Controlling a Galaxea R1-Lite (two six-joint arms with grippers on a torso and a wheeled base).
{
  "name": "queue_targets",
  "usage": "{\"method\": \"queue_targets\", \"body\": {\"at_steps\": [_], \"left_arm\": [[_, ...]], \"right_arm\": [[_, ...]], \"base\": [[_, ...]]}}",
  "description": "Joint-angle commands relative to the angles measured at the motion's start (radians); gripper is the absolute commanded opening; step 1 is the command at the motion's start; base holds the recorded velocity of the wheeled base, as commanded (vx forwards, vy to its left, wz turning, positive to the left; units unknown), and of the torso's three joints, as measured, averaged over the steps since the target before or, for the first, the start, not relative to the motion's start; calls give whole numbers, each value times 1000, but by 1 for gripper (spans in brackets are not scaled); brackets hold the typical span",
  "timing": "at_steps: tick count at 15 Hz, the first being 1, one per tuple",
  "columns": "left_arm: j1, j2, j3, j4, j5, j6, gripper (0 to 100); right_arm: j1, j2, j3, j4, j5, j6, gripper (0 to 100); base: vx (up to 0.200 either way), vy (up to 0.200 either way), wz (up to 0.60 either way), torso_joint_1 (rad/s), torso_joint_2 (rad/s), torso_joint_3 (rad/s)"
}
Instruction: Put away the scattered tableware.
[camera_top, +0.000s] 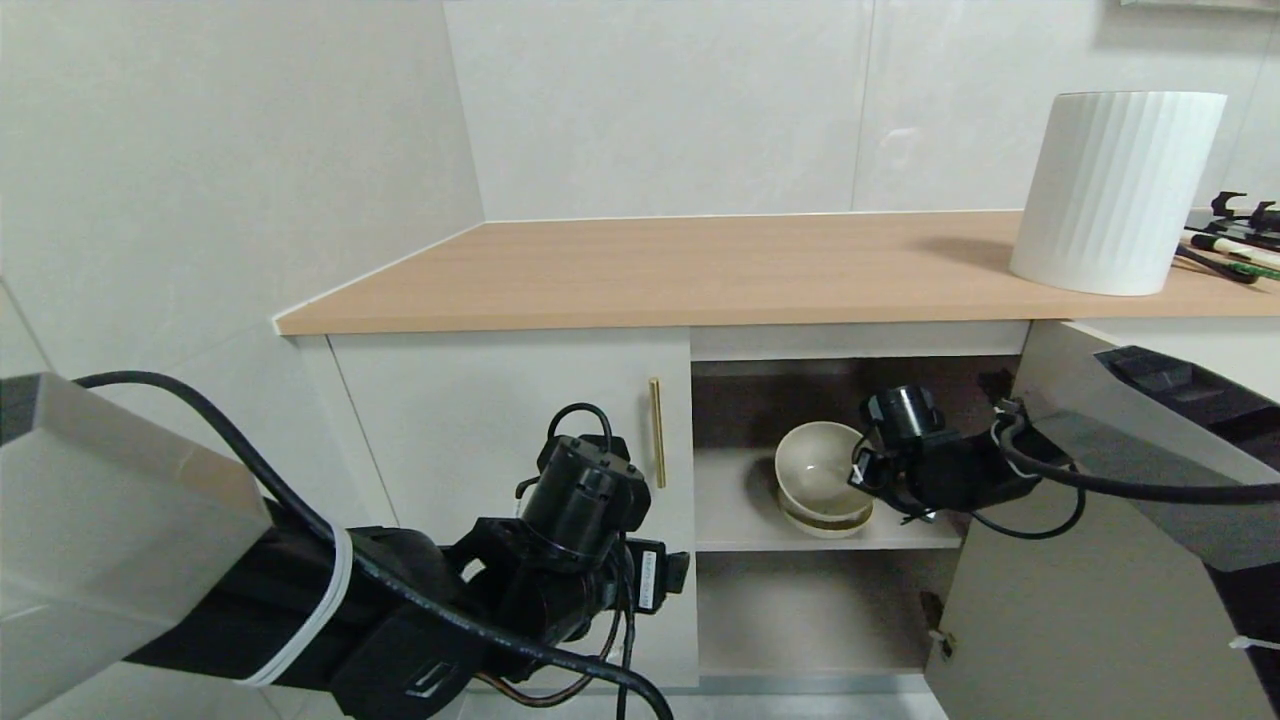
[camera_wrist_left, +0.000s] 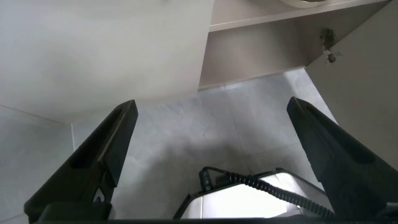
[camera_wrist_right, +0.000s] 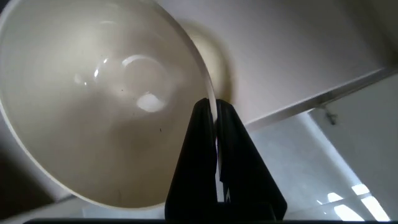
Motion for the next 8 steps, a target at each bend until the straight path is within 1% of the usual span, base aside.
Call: {"method": "queue_targets", "body": {"at_steps": [1, 8], "left_arm": [[1, 3, 0, 0, 1, -1, 100], [1, 3, 0, 0, 1, -1, 100]], "right_arm": [[-3, 27, -21, -1, -3, -1, 0], [-15, 61, -66, 16, -11, -8, 0]], "base": [[0, 0, 0, 0, 0, 0], [0, 0, 0, 0, 0, 0]]}}
